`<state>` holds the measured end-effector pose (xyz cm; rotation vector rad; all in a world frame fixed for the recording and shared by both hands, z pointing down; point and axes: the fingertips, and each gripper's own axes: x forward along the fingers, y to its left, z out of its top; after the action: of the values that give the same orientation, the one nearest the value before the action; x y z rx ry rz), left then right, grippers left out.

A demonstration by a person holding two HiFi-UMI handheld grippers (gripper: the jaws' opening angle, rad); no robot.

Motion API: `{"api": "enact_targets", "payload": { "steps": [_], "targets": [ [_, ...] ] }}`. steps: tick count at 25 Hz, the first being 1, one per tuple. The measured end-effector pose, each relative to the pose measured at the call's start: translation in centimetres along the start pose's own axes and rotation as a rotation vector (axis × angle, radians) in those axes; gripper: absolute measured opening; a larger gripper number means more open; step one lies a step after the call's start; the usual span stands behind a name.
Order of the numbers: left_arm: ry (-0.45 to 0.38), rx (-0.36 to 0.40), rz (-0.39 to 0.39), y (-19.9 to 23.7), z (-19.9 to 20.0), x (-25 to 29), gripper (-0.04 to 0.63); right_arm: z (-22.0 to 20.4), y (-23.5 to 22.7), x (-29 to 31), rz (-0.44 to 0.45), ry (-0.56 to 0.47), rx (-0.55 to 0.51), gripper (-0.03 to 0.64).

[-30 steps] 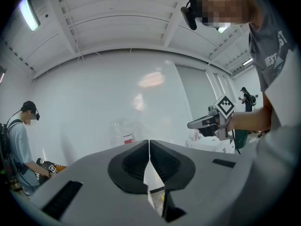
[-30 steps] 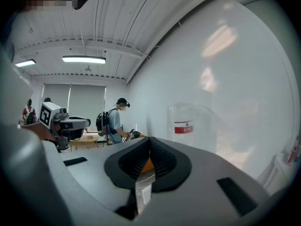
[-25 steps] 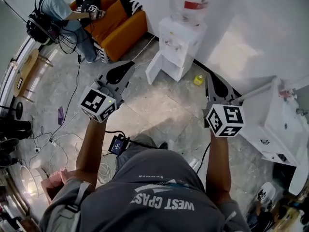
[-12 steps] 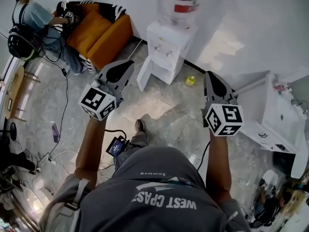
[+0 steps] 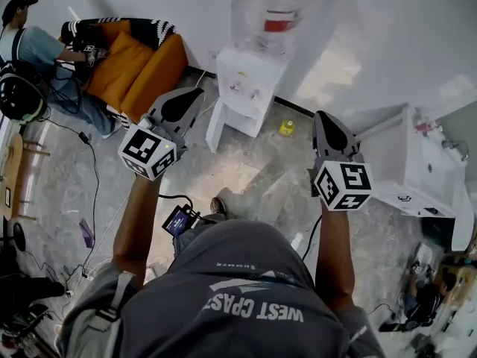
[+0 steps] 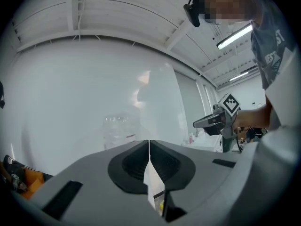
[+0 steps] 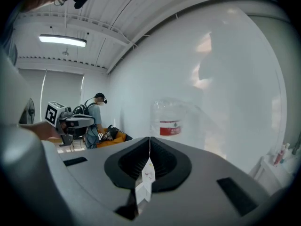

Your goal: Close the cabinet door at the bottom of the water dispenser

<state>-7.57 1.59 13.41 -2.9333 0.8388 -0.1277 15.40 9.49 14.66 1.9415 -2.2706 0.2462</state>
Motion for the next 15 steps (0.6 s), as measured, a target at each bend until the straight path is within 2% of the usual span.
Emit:
{"api": "enact_targets", "payload": {
  "steps": [9, 15],
  "targets": [
    [-0.003, -0.033, -0.028, 5.4, -1.8, 0.5, 0.021, -0.4, 1.6, 4.1, -0.054, 0.030, 0.003, 0.029],
    [0.003, -0.050, -0.029, 7.5, -2.9, 0.5, 0.021, -0.4, 2.5, 5.9, -0.062, 0.034, 0.026, 0.029]
  ]
}}
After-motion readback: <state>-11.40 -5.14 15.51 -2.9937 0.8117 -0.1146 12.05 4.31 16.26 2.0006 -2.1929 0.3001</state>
